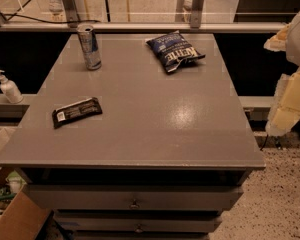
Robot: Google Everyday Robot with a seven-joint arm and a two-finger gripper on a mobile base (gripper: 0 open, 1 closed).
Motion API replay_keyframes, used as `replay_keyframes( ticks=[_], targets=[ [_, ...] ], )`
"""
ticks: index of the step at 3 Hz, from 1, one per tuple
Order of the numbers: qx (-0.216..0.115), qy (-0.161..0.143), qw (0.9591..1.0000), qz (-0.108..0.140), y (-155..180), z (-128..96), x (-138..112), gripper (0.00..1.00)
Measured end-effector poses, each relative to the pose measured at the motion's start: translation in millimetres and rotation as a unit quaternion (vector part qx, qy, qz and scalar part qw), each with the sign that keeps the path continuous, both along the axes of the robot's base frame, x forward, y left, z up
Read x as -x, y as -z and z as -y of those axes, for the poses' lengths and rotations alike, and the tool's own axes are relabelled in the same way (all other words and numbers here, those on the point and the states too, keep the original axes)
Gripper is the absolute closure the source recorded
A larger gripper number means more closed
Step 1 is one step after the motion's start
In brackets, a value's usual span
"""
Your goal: Knock redbull can over
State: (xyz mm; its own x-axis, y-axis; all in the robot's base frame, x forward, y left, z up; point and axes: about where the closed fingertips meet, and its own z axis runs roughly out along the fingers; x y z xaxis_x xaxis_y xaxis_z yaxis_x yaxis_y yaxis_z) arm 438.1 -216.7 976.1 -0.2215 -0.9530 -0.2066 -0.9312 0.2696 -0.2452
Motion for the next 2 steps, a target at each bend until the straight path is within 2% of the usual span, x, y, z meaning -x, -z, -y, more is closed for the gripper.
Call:
replay_keyframes(
  ticks=[1,2],
  targets=[
    [0.000,0.000,1.0000,0.000,0.0,0.0,0.0,0.00],
    [-0.014,0.000,0.9998,0.014,-2.0,-7.4,-17.4,0.00]
  ],
)
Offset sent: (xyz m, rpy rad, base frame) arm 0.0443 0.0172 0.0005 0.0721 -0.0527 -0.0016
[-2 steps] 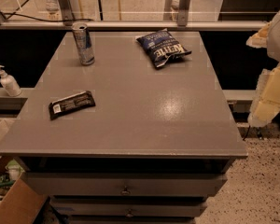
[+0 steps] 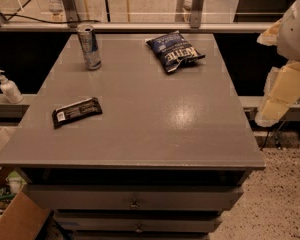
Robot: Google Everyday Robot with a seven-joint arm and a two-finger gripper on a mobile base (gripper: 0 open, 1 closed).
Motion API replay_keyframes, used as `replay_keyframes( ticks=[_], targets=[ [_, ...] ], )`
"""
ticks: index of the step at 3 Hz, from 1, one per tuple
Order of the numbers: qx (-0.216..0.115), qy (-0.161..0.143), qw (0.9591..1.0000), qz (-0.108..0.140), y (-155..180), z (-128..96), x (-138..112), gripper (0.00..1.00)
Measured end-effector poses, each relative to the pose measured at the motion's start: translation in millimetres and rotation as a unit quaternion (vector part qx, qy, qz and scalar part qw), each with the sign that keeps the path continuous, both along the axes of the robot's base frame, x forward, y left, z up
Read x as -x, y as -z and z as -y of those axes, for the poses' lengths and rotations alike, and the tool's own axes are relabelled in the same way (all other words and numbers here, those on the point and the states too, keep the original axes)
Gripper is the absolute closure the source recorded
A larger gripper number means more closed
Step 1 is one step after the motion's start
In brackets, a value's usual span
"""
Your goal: Knock redbull can over
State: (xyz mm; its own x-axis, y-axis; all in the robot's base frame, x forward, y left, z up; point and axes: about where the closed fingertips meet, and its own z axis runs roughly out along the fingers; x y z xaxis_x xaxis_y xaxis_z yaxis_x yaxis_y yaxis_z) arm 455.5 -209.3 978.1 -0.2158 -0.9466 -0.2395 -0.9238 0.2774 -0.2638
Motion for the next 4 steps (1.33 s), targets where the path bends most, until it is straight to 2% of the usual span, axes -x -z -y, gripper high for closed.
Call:
replay_keyframes(
  ticks=[1,2,3,4],
  targets=[
    [-0.034,0.006,0.9991,0.025,5.7,-17.3,-39.1,0.00],
    [-0.077,0.018,0.9954,0.054,14.8,-39.0,-91.5,0.00],
    [-0.134,0.035,0.9876,0.074,23.5,-59.6,-139.9,0.00],
    [-0.189,0.040,0.9782,0.076,37.6,-89.7,-172.7,0.00]
  ],
)
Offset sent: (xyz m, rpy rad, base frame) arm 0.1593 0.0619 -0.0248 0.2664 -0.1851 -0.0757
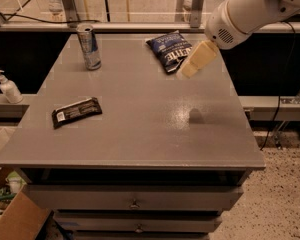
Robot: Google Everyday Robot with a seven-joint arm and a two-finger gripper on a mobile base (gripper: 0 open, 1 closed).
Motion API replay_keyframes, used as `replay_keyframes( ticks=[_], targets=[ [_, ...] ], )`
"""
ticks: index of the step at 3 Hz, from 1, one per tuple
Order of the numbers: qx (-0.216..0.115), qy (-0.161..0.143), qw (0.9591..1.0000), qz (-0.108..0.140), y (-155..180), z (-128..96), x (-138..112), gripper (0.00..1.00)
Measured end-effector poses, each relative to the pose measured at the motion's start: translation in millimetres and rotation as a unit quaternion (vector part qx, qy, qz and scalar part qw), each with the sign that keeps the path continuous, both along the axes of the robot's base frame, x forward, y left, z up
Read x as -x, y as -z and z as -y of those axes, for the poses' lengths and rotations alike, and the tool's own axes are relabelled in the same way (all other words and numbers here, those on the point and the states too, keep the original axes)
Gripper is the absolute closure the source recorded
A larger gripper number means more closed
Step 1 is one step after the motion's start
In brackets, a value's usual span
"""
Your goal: Knock redbull can over
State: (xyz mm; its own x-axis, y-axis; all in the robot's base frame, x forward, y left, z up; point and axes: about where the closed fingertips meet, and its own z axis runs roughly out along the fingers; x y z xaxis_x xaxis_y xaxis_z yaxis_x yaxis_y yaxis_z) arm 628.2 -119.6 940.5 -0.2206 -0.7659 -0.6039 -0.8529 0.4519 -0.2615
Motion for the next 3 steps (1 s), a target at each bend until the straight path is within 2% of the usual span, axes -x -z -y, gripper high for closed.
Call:
replay_keyframes(
  ticks=[2,3],
  targets=[
    [-0.008,-0.011,0.9999,-0.002,3.3,-3.9,-3.5,0.00],
    [-0.045,-0.044,0.9980,0.003,23.1,-45.2,-32.4,0.00]
  ],
)
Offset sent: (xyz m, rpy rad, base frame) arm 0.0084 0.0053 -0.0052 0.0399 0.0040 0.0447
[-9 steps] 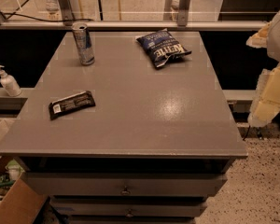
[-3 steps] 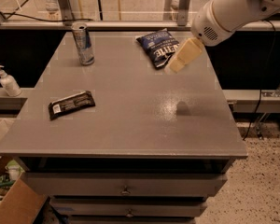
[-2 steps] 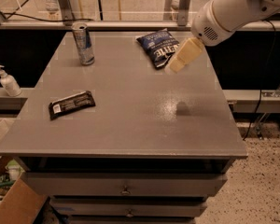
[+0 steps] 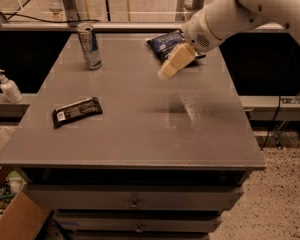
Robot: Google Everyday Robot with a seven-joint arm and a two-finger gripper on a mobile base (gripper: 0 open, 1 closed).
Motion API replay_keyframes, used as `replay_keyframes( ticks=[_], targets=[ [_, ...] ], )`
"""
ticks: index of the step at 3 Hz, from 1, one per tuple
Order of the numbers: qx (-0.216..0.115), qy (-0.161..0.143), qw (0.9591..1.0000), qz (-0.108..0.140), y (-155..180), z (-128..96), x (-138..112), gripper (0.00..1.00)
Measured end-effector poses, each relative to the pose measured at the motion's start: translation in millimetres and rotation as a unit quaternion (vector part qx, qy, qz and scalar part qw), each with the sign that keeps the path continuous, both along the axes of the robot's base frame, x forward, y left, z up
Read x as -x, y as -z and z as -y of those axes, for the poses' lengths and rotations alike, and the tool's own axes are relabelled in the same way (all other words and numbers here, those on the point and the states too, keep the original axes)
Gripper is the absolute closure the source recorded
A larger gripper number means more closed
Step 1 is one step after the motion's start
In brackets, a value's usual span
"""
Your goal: Knock redbull can over
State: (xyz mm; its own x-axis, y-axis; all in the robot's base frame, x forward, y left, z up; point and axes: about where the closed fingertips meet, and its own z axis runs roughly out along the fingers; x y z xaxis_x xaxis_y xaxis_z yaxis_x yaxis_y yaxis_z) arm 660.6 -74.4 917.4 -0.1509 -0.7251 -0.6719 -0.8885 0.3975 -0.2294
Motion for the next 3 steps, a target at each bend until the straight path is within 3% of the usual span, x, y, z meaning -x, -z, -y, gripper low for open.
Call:
replay_keyframes(
  ticks=[1,2,3],
  targets=[
    [-0.053,-0.021,0.9983,0.011,24.4,-45.6,-41.0,0.00],
    [-0.108,-0.030,0.9936,0.017,38.2,-79.0,-73.0,0.00],
    [-0.157,-0.044,0.9865,0.011,39.7,-112.0,-84.4,0.00]
  ],
)
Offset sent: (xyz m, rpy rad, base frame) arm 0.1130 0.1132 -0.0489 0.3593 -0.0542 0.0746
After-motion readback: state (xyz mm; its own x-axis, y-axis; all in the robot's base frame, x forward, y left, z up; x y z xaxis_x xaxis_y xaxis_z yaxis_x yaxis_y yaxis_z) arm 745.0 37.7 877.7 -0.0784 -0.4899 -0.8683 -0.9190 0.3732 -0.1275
